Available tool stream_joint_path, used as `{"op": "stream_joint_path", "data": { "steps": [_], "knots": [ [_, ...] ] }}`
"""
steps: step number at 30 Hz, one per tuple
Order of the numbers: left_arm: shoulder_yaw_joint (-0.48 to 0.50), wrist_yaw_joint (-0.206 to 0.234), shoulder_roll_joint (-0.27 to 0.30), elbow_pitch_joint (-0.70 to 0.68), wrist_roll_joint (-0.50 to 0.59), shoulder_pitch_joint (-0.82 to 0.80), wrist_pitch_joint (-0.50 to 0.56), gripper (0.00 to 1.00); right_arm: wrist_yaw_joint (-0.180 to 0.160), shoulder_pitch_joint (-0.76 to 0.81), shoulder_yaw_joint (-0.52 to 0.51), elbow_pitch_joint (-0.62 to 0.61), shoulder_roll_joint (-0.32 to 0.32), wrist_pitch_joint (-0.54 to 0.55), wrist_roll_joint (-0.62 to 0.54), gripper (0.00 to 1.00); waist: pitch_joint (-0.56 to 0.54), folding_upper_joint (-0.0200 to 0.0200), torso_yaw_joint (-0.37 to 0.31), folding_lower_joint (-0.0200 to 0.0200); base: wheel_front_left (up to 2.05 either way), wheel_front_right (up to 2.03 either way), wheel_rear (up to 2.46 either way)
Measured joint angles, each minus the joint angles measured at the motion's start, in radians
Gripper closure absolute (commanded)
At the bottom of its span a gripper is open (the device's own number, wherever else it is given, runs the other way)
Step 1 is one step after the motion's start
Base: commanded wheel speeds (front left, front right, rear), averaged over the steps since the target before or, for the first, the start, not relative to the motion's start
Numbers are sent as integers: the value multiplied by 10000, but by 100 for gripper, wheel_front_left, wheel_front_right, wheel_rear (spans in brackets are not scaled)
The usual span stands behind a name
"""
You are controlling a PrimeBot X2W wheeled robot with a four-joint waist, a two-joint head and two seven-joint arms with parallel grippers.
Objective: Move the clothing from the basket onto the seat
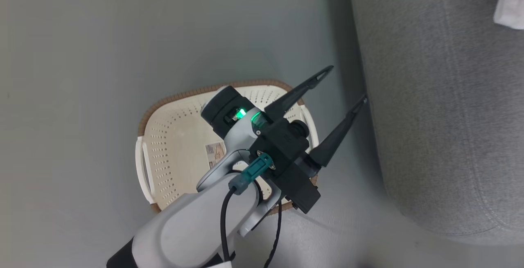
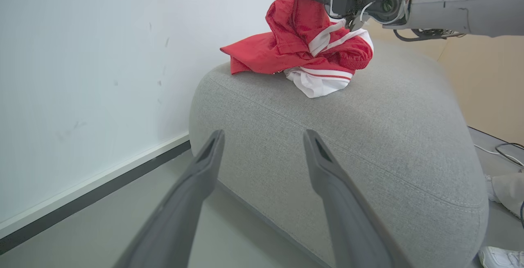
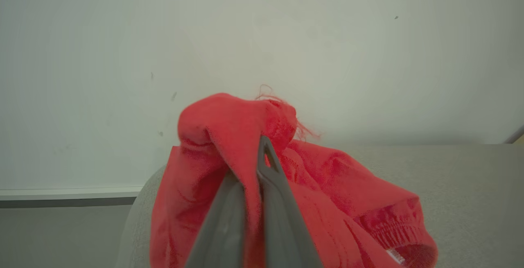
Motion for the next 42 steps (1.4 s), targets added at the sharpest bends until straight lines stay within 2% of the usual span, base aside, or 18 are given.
{"op": "stream_joint_path", "data": {
  "steps": [4,5,6,7,8,9,10,19,26,35,42],
  "knots": [
    [46,-13,115,144,44,-85,-21,0,52,-38,153,562,345,-240,-63,100,417,1,64,0,0,0,0],
    [50,-33,134,178,52,-89,-27,0,52,-38,167,711,399,-301,-63,95,479,0,60,0,0,0,0],
    [58,-84,157,201,54,-94,-29,0,54,-38,173,848,453,-360,-63,78,512,1,38,0,0,0,0],
    [59,-88,167,226,54,-105,-31,0,59,-38,176,978,497,-433,-63,78,526,1,7,0,0,0,0],
    [61,-88,167,253,54,-113,-50,0,96,-46,182,1097,523,-512,-63,57,524,0,-28,-1,0,0,0],
    [69,-90,167,297,54,-116,-109,0,109,-55,207,1221,546,-593,-63,45,506,-1,-64,-1,0,0,0],
    [73,-96,165,353,54,-117,-125,0,134,-58,228,1333,562,-677,-65,0,469,0,-97,-2,0,0,0],
    [282,-263,213,888,-142,-65,-389,0,407,-163,566,2000,821,-1241,-221,0,-148,-1,-350,-3,0,0,0],
    [472,-263,199,1482,-399,322,-579,0,648,276,938,2414,1083,-1404,-424,0,-1039,-2,-583,-4,0,0,0],
    [1108,-71,52,2015,-963,832,-832,0,746,1202,1225,2537,1360,-1494,-441,0,-2285,-4,-741,-5,0,0,0],
    [1425,19,4,2249,-1407,1399,-913,0,757,1893,1442,2493,1818,-1499,-506,0,-3155,-4,-740,-5,0,0,0]
  ]
}}
